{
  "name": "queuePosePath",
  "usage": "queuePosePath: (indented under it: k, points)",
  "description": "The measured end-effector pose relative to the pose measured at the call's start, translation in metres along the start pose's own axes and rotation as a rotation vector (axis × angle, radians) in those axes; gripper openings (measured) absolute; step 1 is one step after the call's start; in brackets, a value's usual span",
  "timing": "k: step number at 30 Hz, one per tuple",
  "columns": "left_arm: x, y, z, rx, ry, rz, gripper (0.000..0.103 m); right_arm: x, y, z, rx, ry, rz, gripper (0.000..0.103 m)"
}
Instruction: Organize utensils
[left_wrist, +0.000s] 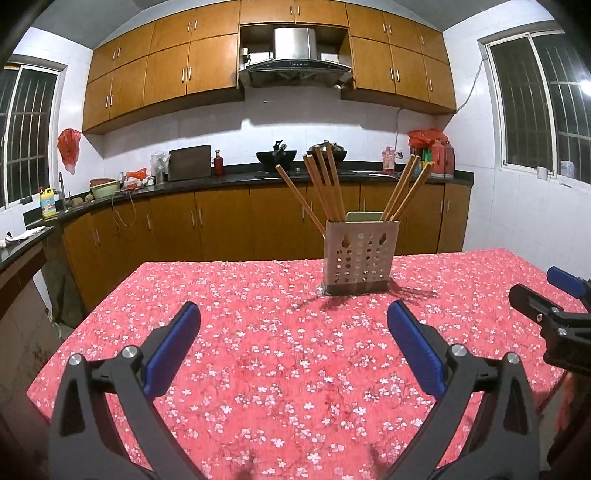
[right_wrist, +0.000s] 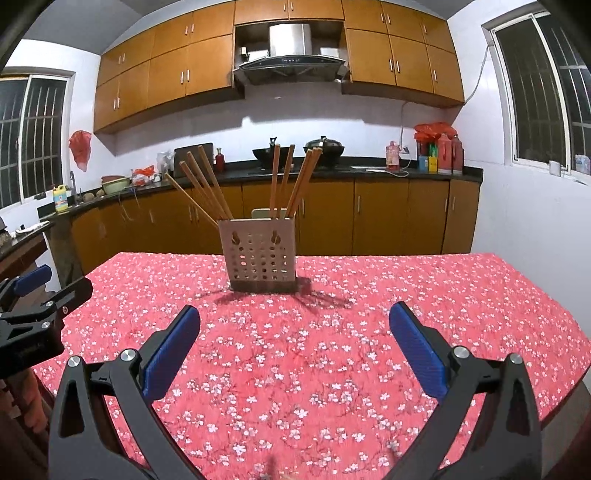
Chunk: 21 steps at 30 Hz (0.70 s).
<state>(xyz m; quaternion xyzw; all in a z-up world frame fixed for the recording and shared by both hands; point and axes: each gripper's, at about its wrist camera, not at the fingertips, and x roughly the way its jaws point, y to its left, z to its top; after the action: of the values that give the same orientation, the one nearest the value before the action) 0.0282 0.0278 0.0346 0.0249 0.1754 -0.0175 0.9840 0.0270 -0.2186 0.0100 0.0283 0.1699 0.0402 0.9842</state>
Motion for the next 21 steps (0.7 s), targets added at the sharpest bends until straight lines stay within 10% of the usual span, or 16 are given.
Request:
queuePosePath:
  k: [21]
  points:
    - [0.0047, -0.0017, -0.0101, -0.003, 0.04, -0.005, 0.099, 0.004, 0.0027, -0.0068, -0.008, 0.041, -0.003, 0.101]
